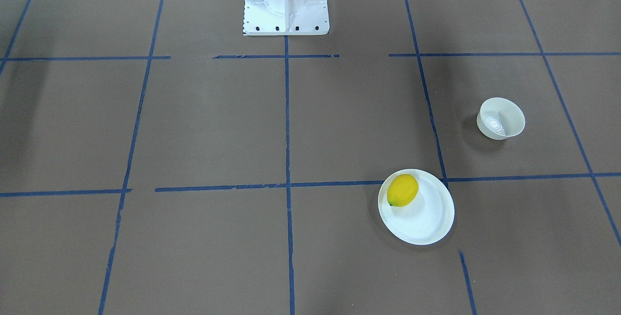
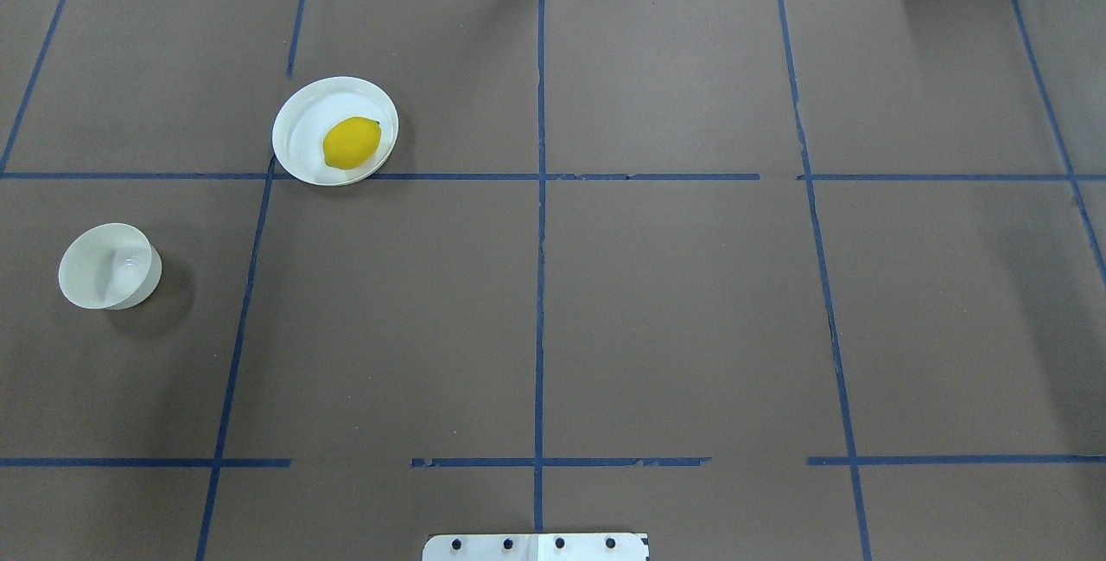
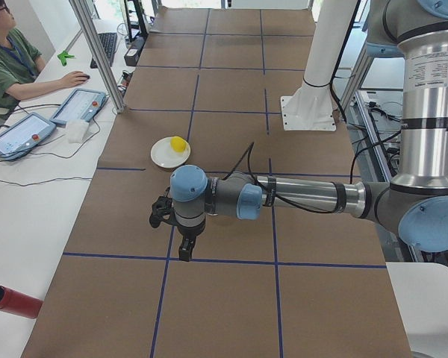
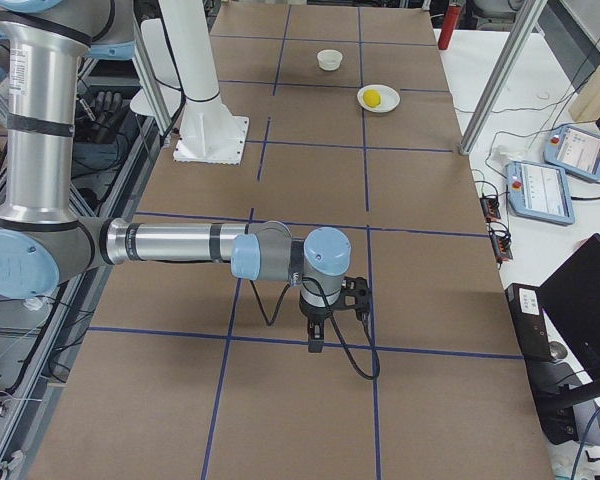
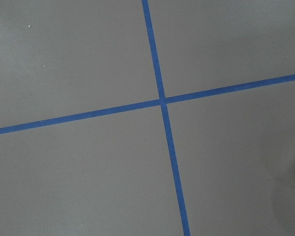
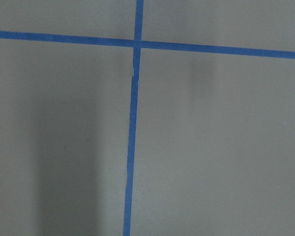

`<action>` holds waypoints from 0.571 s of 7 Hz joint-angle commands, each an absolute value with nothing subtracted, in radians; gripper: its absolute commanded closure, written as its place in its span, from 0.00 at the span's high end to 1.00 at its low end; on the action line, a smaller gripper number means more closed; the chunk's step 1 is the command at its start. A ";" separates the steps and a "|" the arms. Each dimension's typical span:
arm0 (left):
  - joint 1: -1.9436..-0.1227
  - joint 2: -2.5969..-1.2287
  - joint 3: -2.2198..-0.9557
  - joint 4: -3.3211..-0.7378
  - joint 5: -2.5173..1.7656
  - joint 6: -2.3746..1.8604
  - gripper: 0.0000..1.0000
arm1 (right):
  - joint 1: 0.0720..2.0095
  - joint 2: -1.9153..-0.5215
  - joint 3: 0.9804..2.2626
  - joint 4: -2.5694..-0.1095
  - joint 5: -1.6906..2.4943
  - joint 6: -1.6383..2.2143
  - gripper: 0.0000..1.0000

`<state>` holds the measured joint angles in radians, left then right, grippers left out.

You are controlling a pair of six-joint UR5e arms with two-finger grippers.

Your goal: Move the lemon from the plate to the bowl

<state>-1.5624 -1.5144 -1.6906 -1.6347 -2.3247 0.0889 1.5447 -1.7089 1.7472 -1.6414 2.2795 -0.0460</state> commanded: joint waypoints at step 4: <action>-1.560 -1.516 -1.690 -1.637 -2.324 0.090 1.00 | 1.545 -1.709 1.747 -1.641 2.279 -0.046 1.00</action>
